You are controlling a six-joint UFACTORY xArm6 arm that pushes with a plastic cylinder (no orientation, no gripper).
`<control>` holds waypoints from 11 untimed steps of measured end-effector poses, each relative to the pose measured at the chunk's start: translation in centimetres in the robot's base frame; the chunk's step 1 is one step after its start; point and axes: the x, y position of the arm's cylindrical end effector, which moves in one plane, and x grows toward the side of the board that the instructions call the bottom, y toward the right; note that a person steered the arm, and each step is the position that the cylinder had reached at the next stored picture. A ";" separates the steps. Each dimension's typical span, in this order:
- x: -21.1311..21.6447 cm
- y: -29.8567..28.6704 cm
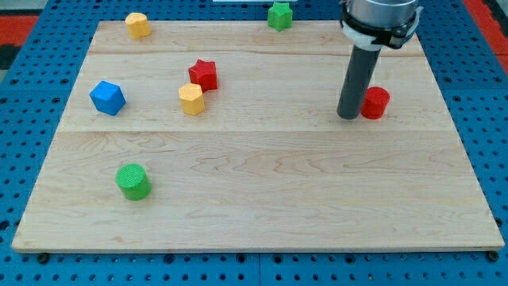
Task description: Nudge the red star left a bit
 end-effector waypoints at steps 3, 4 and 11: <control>-4.4 6.6; -4.4 3.4; -11.7 -15.2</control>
